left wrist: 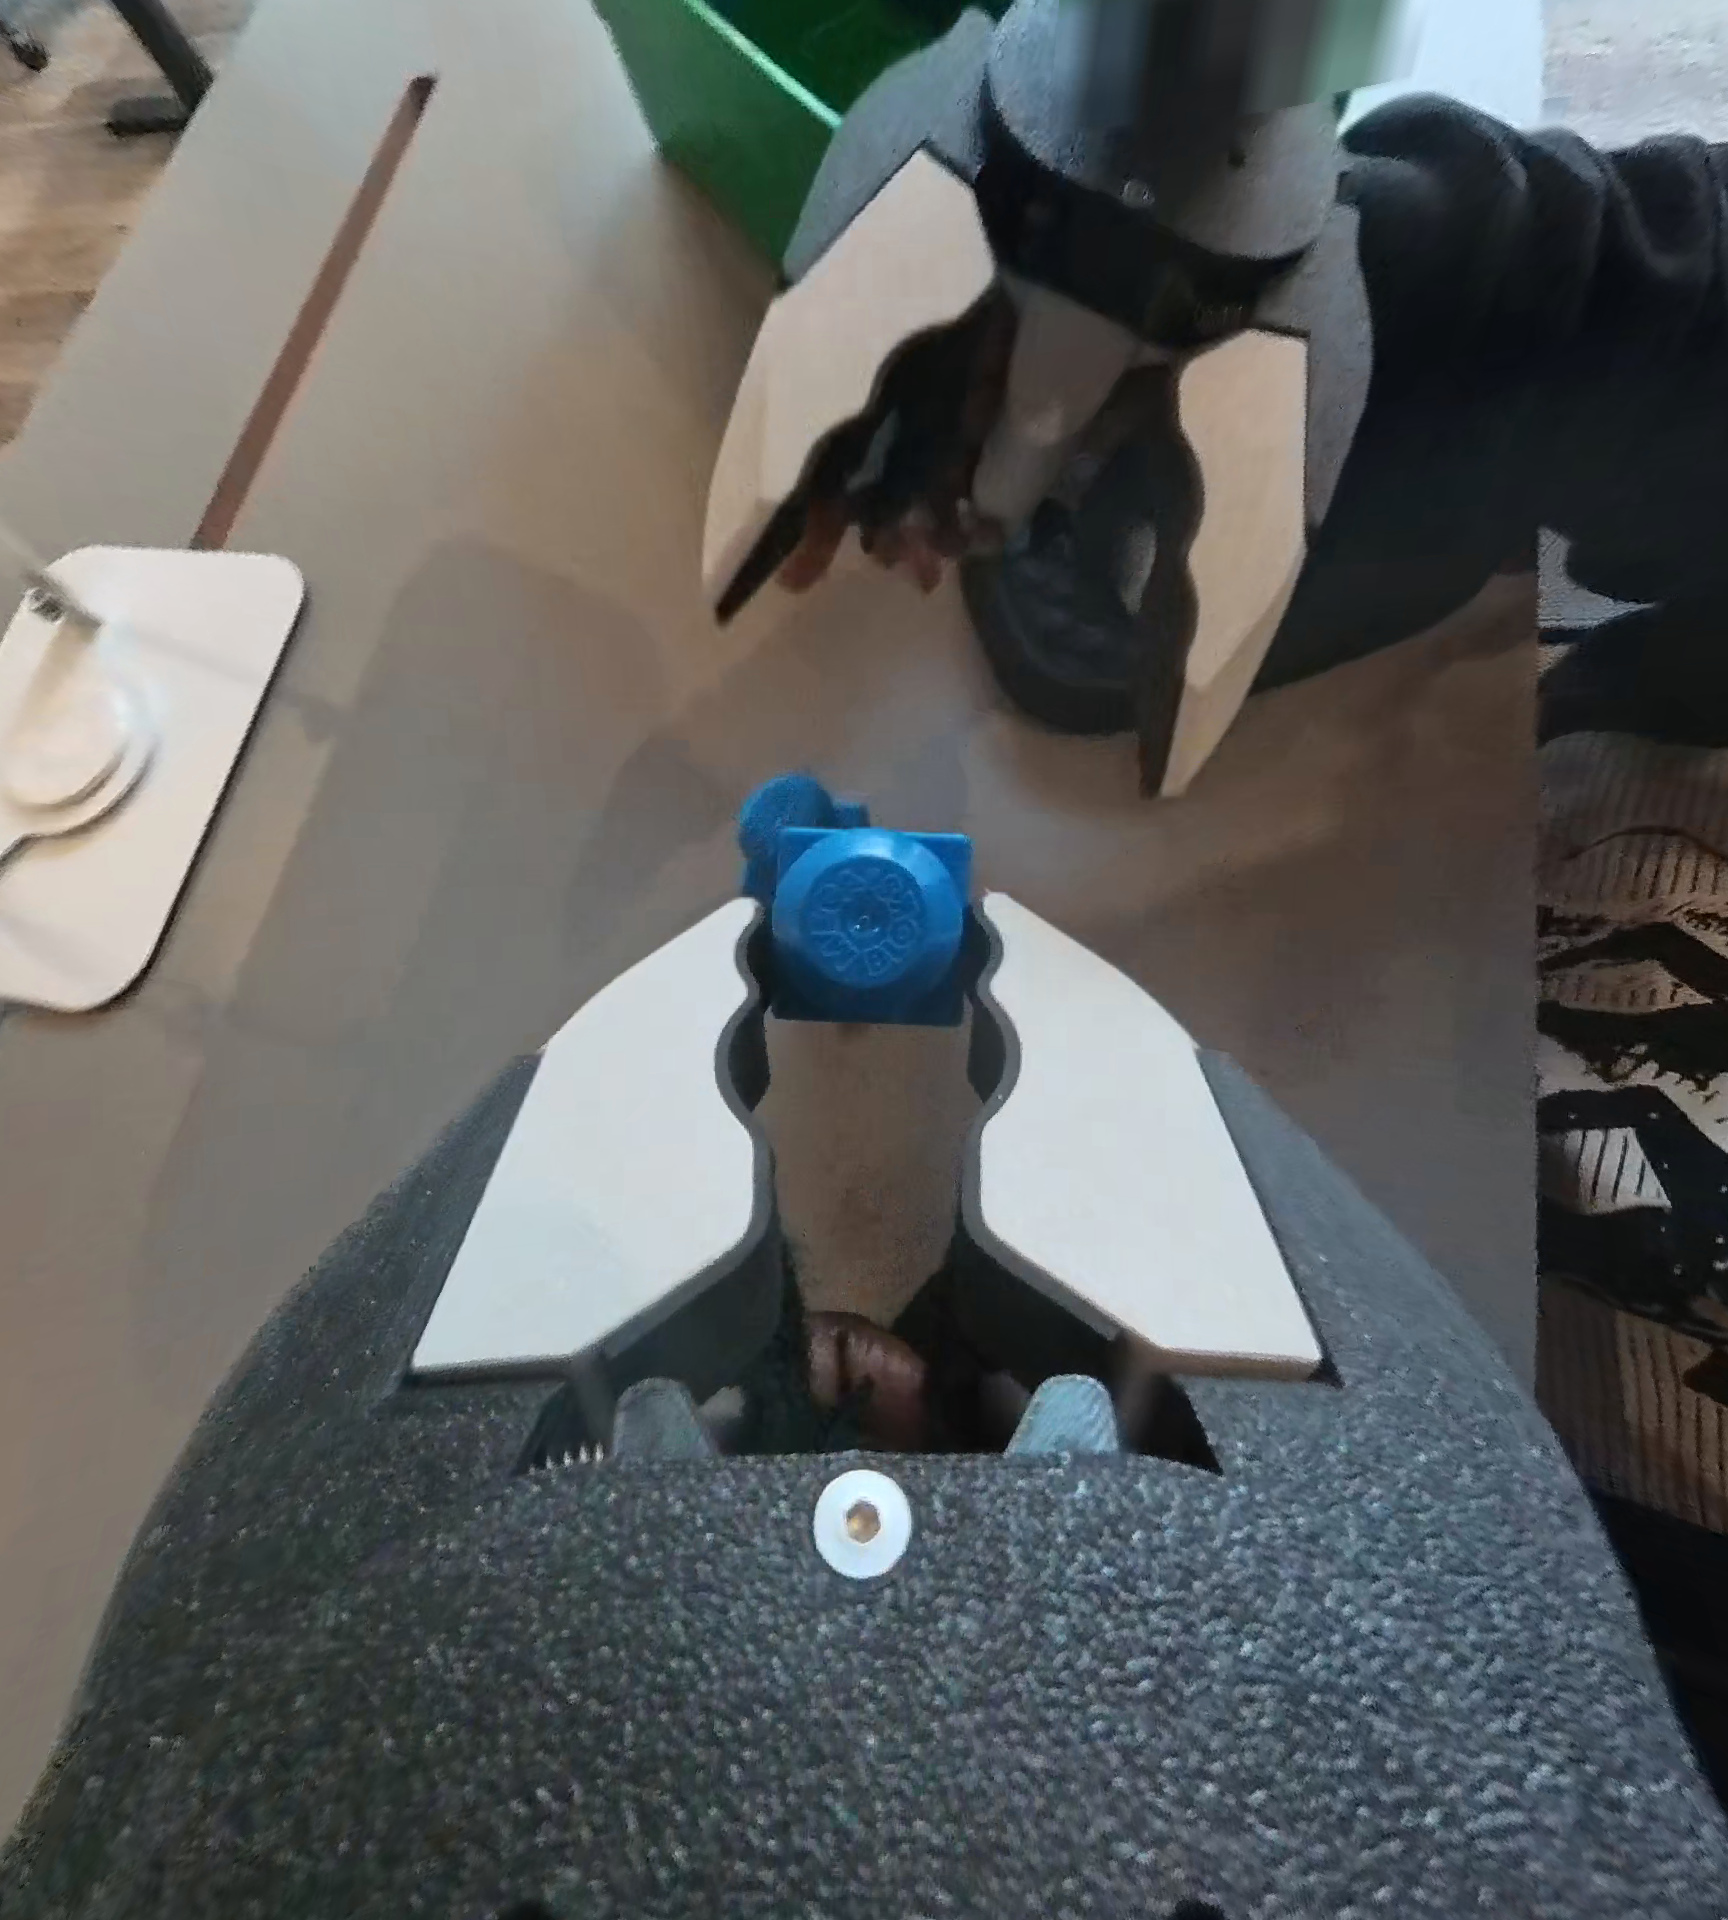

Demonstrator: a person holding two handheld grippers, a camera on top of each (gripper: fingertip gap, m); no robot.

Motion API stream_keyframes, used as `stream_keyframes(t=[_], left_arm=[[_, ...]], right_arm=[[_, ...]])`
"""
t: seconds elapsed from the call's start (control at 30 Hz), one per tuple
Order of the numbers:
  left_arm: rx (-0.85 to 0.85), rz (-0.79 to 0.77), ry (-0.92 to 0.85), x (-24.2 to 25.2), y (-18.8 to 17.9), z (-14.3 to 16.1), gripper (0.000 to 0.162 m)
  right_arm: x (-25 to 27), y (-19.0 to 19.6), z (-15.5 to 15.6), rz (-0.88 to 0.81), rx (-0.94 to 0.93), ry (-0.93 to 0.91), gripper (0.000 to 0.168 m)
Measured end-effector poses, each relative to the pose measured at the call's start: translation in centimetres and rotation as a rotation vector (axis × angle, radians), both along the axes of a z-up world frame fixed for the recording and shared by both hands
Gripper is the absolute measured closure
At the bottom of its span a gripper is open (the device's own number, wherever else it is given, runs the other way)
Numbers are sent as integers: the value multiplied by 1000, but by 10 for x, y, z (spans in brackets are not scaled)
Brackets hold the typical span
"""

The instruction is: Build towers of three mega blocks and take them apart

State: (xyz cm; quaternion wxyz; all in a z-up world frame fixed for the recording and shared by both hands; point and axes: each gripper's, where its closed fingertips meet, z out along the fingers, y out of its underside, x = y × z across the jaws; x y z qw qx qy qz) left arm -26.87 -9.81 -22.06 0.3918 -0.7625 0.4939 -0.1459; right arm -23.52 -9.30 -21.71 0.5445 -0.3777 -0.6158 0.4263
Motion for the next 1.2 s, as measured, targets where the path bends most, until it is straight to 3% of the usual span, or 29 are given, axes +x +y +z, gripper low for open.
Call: stream_keyframes(t=[0.2, 0.47, 0.6, 0.83, 0.97, 1.2], left_arm=[[-27, -90, 7, 37, 7, -8, 127], [-44, -130, -8, 44, 4, -9, 127], [-18, -141, -27, 45, 1, -6, 126], [113, -105, -291, 46, 1, 18, 99], [136, -69, -464, 52, 2, 24, 100], [141, -60, -478, 58, 4, 16, 111]], right_arm=[[0, -4, -8, 26, 6, -50, 98], [2, -2, -15, 22, 33, -99, 132], [4, -4, -10, 35, 20, -71, 133], [20, 1, 25, 74, -118, 126, 134], [23, -4, 34, 121, -160, 181, 134], [22, -8, 33, 140, -167, 178, 134]])
